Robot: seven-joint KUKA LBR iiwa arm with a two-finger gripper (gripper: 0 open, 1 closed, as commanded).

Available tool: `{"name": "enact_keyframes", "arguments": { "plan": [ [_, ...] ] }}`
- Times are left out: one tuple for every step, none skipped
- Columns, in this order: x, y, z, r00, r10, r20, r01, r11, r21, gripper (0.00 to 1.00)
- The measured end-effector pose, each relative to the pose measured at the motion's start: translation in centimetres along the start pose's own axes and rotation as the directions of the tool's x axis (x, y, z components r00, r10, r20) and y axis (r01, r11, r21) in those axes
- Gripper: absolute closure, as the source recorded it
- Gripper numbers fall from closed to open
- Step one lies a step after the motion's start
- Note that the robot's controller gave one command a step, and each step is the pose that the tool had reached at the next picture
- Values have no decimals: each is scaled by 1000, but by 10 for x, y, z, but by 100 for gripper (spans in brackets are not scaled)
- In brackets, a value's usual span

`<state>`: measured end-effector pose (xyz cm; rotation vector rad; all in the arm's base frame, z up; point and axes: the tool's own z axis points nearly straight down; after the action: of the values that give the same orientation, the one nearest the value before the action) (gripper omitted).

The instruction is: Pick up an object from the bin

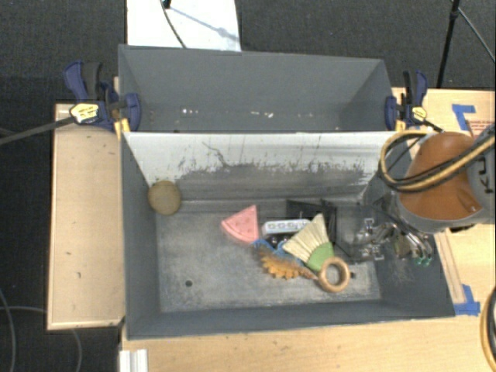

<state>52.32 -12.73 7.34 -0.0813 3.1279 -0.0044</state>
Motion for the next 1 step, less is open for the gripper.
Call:
{"name": "enact_keyframes", "arguments": {
  "plan": [
    [0,0,0,1000,-1,0,1,1000,0,100]
  ]
}}
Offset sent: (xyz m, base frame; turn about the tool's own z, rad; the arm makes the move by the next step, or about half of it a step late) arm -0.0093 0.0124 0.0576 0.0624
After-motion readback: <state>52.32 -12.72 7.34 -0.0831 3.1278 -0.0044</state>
